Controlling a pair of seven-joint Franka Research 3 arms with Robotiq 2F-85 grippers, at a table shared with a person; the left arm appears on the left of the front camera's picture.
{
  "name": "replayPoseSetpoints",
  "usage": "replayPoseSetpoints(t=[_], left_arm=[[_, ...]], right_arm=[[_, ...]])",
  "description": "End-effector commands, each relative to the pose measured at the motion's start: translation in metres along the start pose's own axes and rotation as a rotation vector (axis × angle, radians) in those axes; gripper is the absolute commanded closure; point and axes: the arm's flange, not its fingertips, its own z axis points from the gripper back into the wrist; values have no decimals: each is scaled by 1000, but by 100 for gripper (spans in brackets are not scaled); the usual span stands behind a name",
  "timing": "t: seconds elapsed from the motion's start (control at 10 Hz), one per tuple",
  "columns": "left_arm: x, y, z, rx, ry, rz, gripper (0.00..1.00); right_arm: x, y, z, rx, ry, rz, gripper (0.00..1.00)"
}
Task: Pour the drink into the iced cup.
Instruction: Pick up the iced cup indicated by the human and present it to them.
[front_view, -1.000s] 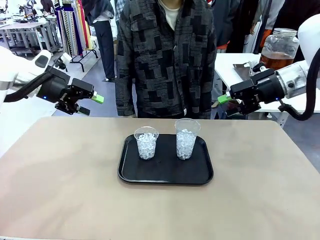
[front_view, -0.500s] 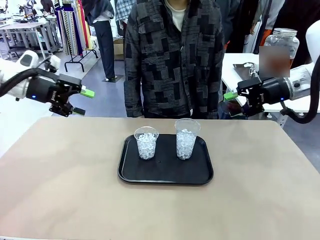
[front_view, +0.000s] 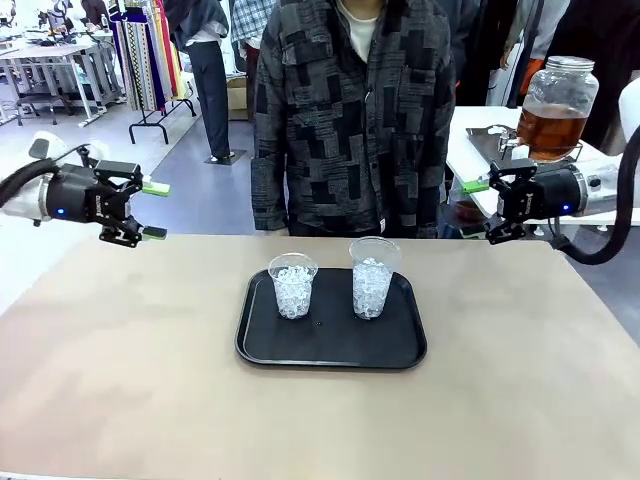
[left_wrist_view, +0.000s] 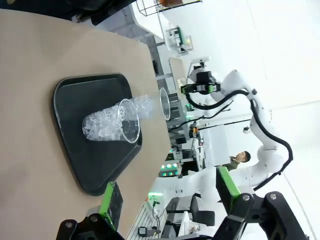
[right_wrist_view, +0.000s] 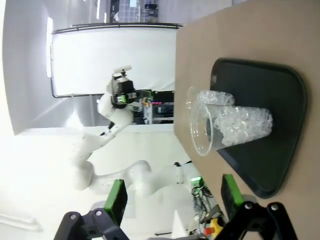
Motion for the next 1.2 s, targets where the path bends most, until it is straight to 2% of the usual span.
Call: replayPoseSetpoints(t=[0.0, 0.4, 0.7, 0.8, 1.1], left_arm=[[18, 10, 2, -78, 7, 5, 0], [47, 20, -5, -140, 41, 5, 0], [50, 21, -6, -165, 42, 17, 0], [47, 23, -9, -125, 51, 20, 0], [47, 23, -9, -125, 51, 20, 0]], right_arm=[[19, -4, 3, 74, 1, -67, 0], [39, -8, 4, 109, 13, -95, 0], [39, -8, 3, 123, 30, -102, 0], [34, -13, 2, 88, 24, -80, 0], [34, -13, 2, 88, 24, -80, 0]])
